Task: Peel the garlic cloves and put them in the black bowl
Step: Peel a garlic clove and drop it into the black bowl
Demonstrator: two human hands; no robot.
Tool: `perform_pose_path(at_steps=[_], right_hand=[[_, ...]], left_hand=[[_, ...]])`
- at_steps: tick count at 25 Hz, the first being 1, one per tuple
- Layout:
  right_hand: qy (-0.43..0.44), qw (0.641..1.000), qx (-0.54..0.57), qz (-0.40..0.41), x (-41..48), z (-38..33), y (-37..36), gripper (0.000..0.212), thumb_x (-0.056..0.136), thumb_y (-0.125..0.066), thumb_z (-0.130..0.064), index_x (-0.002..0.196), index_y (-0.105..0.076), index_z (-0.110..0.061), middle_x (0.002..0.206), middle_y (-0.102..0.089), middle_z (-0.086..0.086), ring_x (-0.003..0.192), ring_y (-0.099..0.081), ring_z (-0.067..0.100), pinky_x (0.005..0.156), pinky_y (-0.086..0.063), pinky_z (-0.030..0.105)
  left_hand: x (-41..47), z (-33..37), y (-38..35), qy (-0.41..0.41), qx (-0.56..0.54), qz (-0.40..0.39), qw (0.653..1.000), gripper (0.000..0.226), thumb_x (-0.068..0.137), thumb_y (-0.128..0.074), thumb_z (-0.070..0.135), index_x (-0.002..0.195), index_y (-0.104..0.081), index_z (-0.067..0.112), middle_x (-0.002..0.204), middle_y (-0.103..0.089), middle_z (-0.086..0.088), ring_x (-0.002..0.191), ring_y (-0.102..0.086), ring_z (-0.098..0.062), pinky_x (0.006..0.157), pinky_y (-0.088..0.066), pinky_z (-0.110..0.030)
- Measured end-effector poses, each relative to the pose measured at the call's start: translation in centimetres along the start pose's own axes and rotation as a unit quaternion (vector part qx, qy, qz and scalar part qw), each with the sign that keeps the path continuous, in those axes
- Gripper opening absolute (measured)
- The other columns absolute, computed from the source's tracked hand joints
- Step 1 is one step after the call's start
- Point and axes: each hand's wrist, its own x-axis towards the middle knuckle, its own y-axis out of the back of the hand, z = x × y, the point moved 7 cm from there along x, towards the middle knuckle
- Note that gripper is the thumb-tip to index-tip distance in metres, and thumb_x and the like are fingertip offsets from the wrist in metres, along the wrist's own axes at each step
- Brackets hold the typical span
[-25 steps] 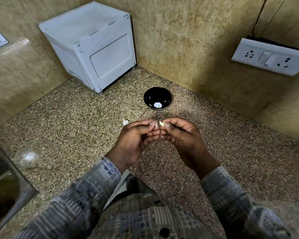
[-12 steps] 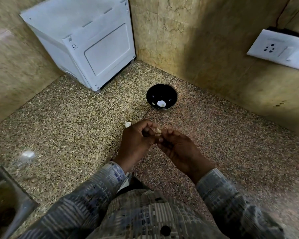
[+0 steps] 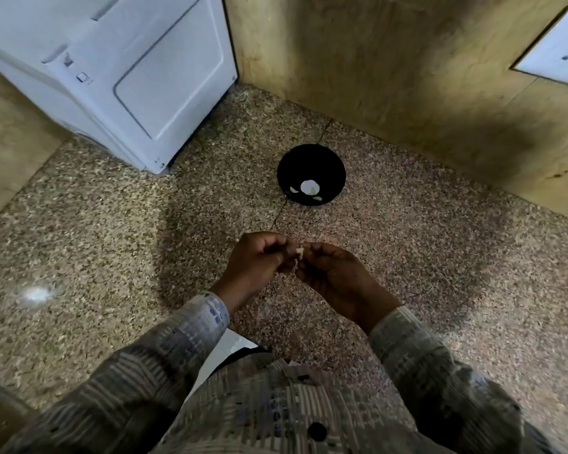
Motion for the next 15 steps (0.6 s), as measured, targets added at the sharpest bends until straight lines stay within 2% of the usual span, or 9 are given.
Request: perform_pose_path(at_steps=[3,7,10,13,15], right_hand=[[0.016,1.000,0.003,0.010,1.5,-0.1,0.0,0.018,0.103,-0.051,0.000,0.108,-0.068,-0.004,0.094,-0.072,0.010,0.084,-0.069,0.016,0.081,-0.060,0.030],[0.028,0.999,0.000,0.026,3.2,0.0,0.7,0.020,0.104,-0.049,0.001,0.110,-0.067,-0.004,0.098,-0.070,0.011,0.087,-0.068,0.017,0.083,-0.060,0.031],[0.026,0.999,0.002,0.042,4.0,0.4,1.3,0.020,0.104,-0.048,0.001,0.107,-0.068,-0.004,0.094,-0.069,0.011,0.085,-0.068,0.017,0.081,-0.061,0.030],[0.013,0.998,0.014,0.066,4.5,1.3,2.1,0.020,0.104,-0.049,0.002,0.102,-0.068,-0.004,0.088,-0.066,0.009,0.083,-0.066,0.019,0.084,-0.060,0.035],[-0.001,0.996,0.033,0.086,4.6,2.1,2.7,0.021,0.104,-0.048,0.004,0.101,-0.067,-0.005,0.087,-0.065,0.009,0.082,-0.065,0.019,0.084,-0.059,0.036]], left_hand=[[1.8,-2.5,-0.6,0.129,-0.169,-0.016,0.977,0.014,0.100,-0.063,0.012,0.101,-0.073,0.003,0.092,-0.077,-0.013,0.086,-0.074,-0.023,0.072,-0.060,-0.033],[3.6,-4.8,-1.1,0.207,-0.258,-0.040,0.943,0.021,0.101,-0.060,0.016,0.105,-0.071,-0.001,0.094,-0.075,-0.016,0.087,-0.073,-0.024,0.075,-0.061,-0.036],[4.5,-6.0,-1.4,0.243,-0.270,-0.027,0.931,0.019,0.101,-0.061,0.017,0.104,-0.071,0.001,0.089,-0.075,-0.013,0.082,-0.073,-0.023,0.071,-0.062,-0.038],[6.3,-7.9,-1.3,0.269,-0.218,0.029,0.938,0.016,0.100,-0.063,0.016,0.099,-0.073,0.003,0.086,-0.075,-0.011,0.073,-0.073,-0.021,0.079,-0.062,-0.043],[7.5,-8.9,-1.5,0.285,-0.191,0.057,0.938,0.016,0.100,-0.063,0.015,0.094,-0.072,0.003,0.083,-0.074,-0.012,0.065,-0.072,-0.019,0.072,-0.063,-0.040]])
